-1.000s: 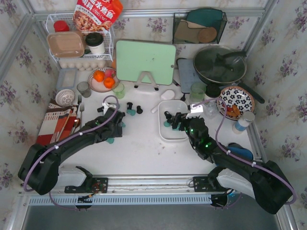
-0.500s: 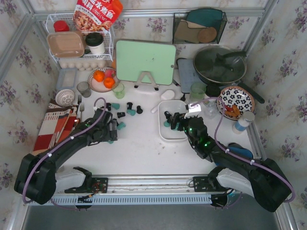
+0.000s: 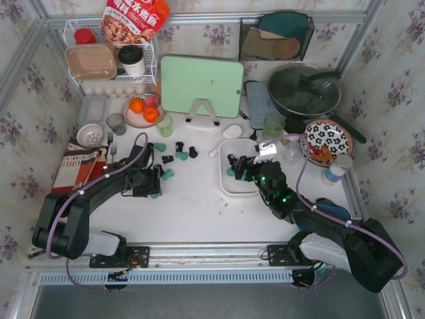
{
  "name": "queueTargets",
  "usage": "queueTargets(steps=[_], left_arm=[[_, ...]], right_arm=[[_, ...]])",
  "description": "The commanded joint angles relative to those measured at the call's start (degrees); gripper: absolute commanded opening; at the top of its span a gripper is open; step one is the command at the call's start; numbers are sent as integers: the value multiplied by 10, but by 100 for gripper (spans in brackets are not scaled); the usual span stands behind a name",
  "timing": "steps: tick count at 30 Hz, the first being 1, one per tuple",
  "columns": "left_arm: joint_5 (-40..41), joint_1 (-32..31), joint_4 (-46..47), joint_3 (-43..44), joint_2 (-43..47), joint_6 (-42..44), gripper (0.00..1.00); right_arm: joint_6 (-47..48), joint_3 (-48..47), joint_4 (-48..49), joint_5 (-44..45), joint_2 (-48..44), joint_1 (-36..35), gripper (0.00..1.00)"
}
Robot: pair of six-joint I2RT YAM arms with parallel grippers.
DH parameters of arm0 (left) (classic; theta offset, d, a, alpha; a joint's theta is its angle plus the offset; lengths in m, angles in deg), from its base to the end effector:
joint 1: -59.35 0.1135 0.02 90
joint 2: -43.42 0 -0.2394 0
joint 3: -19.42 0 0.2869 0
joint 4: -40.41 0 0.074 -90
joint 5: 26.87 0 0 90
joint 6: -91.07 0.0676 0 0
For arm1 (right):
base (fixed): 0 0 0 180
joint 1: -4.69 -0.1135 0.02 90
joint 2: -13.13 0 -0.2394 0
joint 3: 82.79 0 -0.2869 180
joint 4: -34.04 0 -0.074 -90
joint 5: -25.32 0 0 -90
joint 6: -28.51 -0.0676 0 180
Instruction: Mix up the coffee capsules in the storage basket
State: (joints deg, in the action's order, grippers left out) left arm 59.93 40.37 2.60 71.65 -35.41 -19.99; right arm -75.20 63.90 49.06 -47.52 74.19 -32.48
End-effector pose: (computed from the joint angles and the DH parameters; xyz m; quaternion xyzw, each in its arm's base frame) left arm 0.2742 -0.0983 0.0923 -0.0115 0.9747 -0.1014 0.1987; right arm 0.2457 0.1613 0.1589 -0.0658 0.7752 0.1600 0.6076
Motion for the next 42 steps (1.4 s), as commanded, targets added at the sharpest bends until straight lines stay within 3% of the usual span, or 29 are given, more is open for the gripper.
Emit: queueTargets(steps=[1, 11, 19, 28, 35, 42], left_arm=[[-5, 1, 1, 7, -9, 5, 59], [-11, -2, 7, 14, -4, 12, 42], [-5, -17, 7, 23, 29, 25, 37], [25, -115, 40, 51, 91, 89, 37], [35, -258, 227, 31, 118, 254, 39], [-76, -289, 484, -31, 104, 388, 40]], right_arm=[[6, -4, 12, -2, 2, 0, 77], [6, -6, 12, -2, 14, 0, 77], [7, -7, 12, -2, 17, 0, 77], [3, -7, 12, -15, 10, 0, 77], [-21, -6, 19, -68, -22, 0, 77], [-65, -78, -57, -217, -28, 0, 76]])
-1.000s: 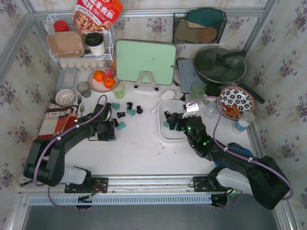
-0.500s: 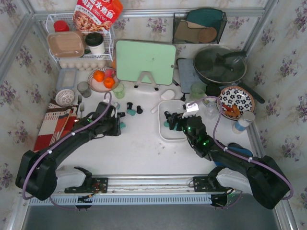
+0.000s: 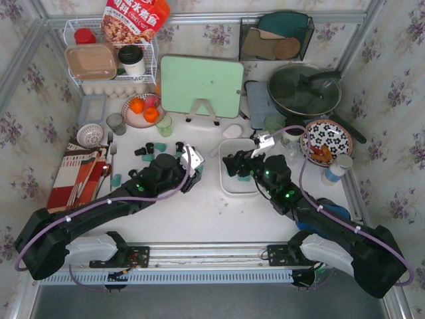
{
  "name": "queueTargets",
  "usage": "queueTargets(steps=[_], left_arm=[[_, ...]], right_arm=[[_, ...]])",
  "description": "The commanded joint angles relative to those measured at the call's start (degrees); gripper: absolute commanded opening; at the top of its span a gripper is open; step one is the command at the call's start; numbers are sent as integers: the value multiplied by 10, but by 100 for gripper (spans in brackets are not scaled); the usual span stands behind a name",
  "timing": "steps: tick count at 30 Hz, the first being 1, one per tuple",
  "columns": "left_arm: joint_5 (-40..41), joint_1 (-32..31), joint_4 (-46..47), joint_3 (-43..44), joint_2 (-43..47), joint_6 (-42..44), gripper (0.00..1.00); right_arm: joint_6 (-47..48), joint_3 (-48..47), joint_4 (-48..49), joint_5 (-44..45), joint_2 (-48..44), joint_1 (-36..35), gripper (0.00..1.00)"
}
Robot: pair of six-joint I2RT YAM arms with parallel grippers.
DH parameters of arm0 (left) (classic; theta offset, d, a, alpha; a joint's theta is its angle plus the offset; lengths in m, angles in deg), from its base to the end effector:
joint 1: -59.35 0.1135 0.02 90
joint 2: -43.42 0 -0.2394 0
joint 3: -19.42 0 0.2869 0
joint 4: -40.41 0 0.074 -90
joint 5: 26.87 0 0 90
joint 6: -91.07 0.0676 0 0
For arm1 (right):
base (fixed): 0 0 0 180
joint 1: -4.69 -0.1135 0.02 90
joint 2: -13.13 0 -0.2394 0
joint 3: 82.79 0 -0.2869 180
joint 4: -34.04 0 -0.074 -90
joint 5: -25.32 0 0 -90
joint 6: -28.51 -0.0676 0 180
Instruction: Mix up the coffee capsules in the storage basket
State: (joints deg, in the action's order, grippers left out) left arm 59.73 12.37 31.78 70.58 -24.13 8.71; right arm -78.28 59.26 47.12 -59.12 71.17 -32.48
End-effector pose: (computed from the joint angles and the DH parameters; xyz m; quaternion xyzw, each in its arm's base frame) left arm 0.2236 -0.2455 0.1940 0.4010 0.7418 -0.2043 0.4972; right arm 0.2454 0.1778 0.2008 -0.1007 0.7420 0.2679 0.6062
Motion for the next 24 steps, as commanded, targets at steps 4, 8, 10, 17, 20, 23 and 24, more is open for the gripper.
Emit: queueTargets(steps=[4, 8, 10, 17, 20, 23, 24], left_arm=[[-93, -26, 236, -16, -35, 138, 40], [-89, -34, 236, -1, -58, 140, 40], [-88, -37, 240, 0, -60, 140, 40], [-90, -49, 249, 1, -53, 140, 40], [-90, -56, 251, 0, -49, 146, 40], [-89, -59, 253, -1, -48, 147, 40], [-88, -60, 254, -1, -48, 146, 40]], right_arm=[[-59, -51, -43, -173, 12, 0, 73], [-68, -62, -44, -225, 28, 0, 71], [-69, -63, -44, -230, 32, 0, 71], [-74, -59, -38, -231, 46, -1, 66], [-77, -59, -37, -228, 48, 0, 64], [-78, -57, -38, -223, 45, 0, 60], [-79, -57, -38, -220, 43, 0, 57]])
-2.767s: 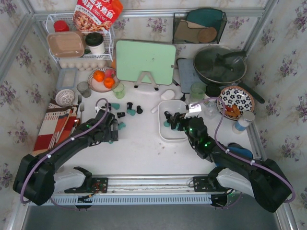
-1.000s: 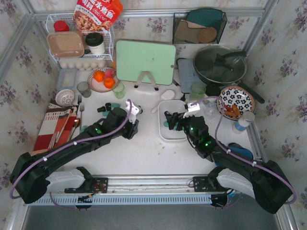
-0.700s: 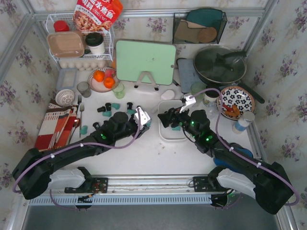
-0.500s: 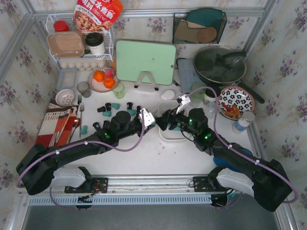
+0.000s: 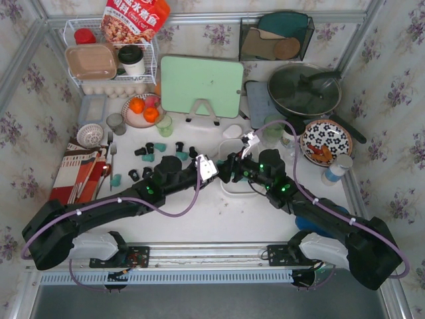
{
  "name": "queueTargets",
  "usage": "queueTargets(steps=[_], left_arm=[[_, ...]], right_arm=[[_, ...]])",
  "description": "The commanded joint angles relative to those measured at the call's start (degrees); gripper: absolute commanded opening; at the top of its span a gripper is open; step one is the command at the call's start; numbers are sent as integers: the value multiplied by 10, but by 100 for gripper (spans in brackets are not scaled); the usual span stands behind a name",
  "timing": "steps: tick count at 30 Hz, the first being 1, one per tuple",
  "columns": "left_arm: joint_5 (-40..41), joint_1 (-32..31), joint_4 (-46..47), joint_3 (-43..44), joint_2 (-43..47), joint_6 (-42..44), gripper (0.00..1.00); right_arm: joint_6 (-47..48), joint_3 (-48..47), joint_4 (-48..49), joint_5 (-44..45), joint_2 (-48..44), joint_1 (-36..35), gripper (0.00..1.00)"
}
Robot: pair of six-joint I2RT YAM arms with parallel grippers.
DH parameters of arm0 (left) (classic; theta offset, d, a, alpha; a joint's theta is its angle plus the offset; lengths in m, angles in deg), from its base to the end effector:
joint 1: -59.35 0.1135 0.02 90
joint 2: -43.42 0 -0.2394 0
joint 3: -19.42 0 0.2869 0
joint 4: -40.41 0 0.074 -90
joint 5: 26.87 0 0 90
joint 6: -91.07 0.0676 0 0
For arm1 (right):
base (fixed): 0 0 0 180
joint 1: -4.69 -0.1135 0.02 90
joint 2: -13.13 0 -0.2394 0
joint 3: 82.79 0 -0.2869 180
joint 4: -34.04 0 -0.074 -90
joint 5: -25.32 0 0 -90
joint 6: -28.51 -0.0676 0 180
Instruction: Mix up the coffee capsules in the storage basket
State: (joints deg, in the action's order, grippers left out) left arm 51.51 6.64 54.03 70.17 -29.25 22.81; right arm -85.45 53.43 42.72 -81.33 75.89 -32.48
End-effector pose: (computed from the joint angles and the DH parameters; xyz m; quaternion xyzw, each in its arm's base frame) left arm 0.2034 -0.2896 0.2147 0.5080 0.5592 -0.2475 0.6067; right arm 0.2419 0.2077 0.2082 -0.1795 0.7439 0.4181 0.4894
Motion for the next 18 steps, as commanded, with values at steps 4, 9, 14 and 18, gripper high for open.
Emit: queueTargets(steps=[4, 9, 14, 18], left_arm=[[10, -4, 25, 9, -3, 2, 44], [83, -4, 13, 20, -12, -18, 62], [145, -4, -8, 21, -2, -37, 83], [231, -3, -31, 9, 19, -62, 90]], right_arm=[[-6, 5, 5, 13, -10, 0, 44], [0, 18, 10, 61, -21, 0, 30], [40, 37, 2, 166, -36, 0, 29], [93, 54, -24, 319, -25, 0, 29]])
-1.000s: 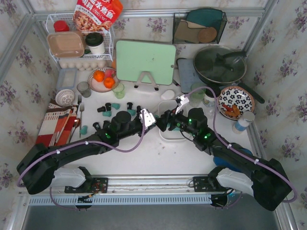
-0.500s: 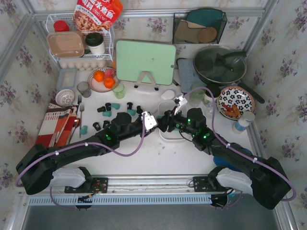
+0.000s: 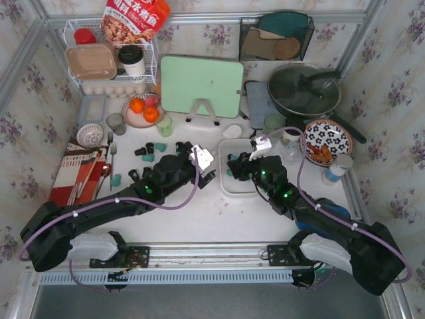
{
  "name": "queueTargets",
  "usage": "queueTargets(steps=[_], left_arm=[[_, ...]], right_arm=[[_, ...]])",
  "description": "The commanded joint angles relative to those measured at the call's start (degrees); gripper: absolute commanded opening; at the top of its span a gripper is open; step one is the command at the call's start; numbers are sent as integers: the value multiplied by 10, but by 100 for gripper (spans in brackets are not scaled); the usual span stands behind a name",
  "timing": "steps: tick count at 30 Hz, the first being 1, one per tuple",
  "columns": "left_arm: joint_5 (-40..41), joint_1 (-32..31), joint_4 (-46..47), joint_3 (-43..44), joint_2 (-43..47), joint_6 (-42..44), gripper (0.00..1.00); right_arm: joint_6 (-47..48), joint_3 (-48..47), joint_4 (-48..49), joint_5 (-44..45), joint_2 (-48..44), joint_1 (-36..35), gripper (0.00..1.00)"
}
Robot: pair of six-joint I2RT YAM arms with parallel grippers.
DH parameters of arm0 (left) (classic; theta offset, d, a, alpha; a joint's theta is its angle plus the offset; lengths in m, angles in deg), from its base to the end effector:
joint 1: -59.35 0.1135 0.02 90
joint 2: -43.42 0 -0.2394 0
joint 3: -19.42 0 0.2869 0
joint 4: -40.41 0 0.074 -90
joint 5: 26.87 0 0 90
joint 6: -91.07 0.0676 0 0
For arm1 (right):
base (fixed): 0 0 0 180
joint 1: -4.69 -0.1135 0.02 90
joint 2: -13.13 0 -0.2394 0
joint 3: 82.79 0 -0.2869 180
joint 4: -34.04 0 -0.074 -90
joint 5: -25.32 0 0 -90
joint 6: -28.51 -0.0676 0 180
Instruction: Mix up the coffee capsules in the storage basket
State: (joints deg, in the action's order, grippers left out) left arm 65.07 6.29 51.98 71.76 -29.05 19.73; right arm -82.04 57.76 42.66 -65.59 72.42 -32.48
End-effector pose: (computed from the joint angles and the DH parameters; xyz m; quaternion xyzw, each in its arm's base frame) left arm 0.2165 -0.2842 0.2220 0.4350 0.6206 -0.1806 0.6269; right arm 0.2436 0.1860 0.1944 -0.1167 0.7640 0.3117 0.5528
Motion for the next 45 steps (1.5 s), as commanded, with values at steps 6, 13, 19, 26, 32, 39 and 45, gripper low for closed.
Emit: queueTargets(steps=[6, 13, 19, 26, 32, 39, 45], left_arm=[[248, 28, -98, -5, 33, -117, 99], [238, 142, -340, 42, 9, -334, 99], [215, 186, -428, 55, -57, -420, 99], [200, 187, -470, 110, -164, -477, 94], [195, 187, -440, 125, -185, -581, 91], [247, 187, -452, 146, -210, -684, 88], [269, 186, -484, 177, -254, -710, 75]], right_arm=[[75, 3, -25, 219, 77, 1, 46], [75, -6, -29, 238, 112, 0, 99], [77, 47, 35, 238, 36, 0, 100], [76, 70, 55, 232, -13, 0, 100], [72, 60, 45, 222, 0, 0, 100], [72, 61, 45, 205, -5, 0, 100], [75, 63, 51, 182, -6, 0, 100]])
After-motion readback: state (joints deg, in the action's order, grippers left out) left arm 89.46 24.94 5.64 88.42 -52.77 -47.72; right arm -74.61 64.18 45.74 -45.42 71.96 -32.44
